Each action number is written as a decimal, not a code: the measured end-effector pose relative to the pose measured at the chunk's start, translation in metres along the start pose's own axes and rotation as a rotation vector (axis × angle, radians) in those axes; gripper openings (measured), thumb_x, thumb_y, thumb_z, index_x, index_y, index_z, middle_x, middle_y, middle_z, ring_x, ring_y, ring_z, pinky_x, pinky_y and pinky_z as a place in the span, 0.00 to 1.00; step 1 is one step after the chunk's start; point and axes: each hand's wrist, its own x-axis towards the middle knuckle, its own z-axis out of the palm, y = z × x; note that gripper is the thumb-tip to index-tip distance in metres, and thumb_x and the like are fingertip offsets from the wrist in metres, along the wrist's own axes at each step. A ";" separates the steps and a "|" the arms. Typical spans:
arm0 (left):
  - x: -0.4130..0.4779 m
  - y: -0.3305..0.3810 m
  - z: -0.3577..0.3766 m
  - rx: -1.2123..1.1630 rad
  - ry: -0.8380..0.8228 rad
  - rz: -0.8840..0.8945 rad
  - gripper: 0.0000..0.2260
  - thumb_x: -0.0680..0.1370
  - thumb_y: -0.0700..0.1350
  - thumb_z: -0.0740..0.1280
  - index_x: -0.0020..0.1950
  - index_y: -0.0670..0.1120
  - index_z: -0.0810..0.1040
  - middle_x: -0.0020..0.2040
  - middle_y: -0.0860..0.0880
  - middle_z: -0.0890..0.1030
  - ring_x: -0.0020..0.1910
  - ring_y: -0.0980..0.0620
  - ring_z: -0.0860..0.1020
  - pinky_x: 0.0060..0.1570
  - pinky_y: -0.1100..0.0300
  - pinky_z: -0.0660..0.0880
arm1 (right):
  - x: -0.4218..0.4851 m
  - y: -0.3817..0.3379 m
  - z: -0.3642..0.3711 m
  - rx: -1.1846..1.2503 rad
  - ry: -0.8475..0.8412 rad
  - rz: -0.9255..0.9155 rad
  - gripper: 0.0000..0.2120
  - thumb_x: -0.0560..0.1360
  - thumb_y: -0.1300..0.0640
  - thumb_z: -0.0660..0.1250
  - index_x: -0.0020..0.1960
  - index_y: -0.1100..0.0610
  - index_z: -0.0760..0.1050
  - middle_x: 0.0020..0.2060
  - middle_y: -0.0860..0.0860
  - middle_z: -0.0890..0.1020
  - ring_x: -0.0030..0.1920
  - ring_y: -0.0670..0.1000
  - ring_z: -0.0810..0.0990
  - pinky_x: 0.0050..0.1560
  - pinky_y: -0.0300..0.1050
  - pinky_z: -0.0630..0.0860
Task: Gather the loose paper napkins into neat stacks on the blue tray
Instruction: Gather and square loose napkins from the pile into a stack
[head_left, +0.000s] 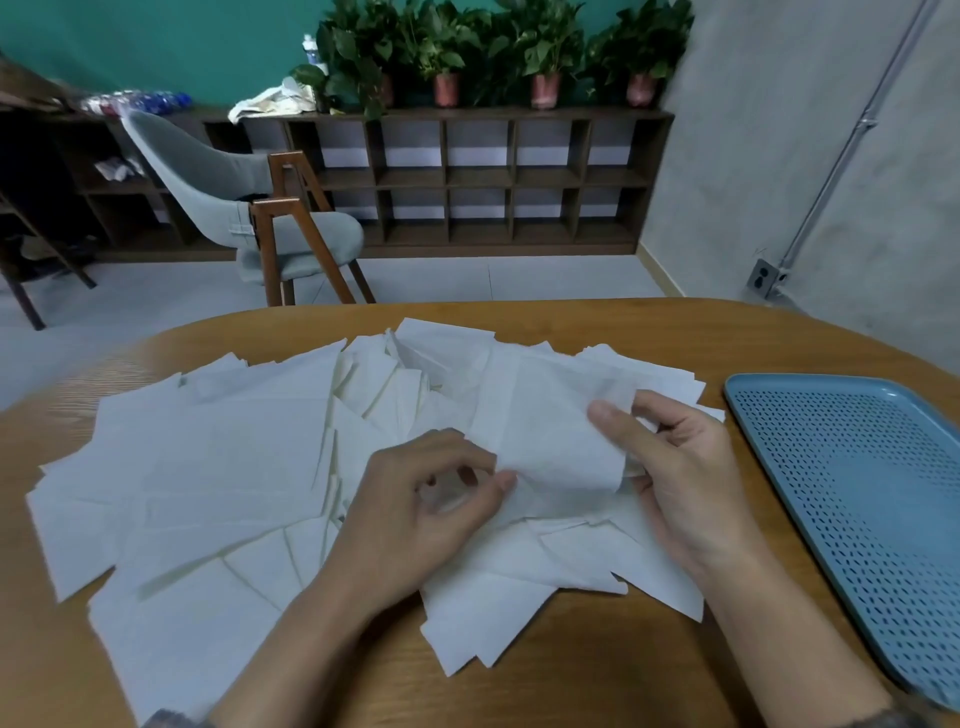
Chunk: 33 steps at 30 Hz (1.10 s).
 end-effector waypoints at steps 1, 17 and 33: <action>0.000 0.000 -0.002 -0.044 0.040 -0.039 0.05 0.78 0.47 0.75 0.42 0.54 0.86 0.41 0.58 0.85 0.45 0.56 0.81 0.45 0.69 0.71 | 0.000 0.000 -0.001 -0.026 -0.002 0.016 0.08 0.70 0.56 0.77 0.47 0.59 0.87 0.51 0.59 0.89 0.52 0.58 0.88 0.56 0.53 0.80; 0.007 0.002 -0.017 -0.209 0.053 -0.263 0.04 0.80 0.46 0.74 0.50 0.52 0.90 0.42 0.59 0.87 0.28 0.63 0.78 0.27 0.67 0.71 | -0.012 0.001 0.015 -0.270 -0.201 0.187 0.10 0.77 0.54 0.74 0.57 0.55 0.86 0.52 0.50 0.89 0.53 0.52 0.88 0.51 0.45 0.82; 0.008 0.005 -0.013 -0.271 0.007 -0.250 0.11 0.77 0.47 0.77 0.58 0.53 0.82 0.41 0.64 0.83 0.35 0.64 0.78 0.33 0.73 0.69 | -0.009 0.004 0.013 -0.288 -0.159 0.026 0.17 0.76 0.56 0.75 0.63 0.49 0.78 0.57 0.48 0.87 0.59 0.50 0.85 0.56 0.44 0.82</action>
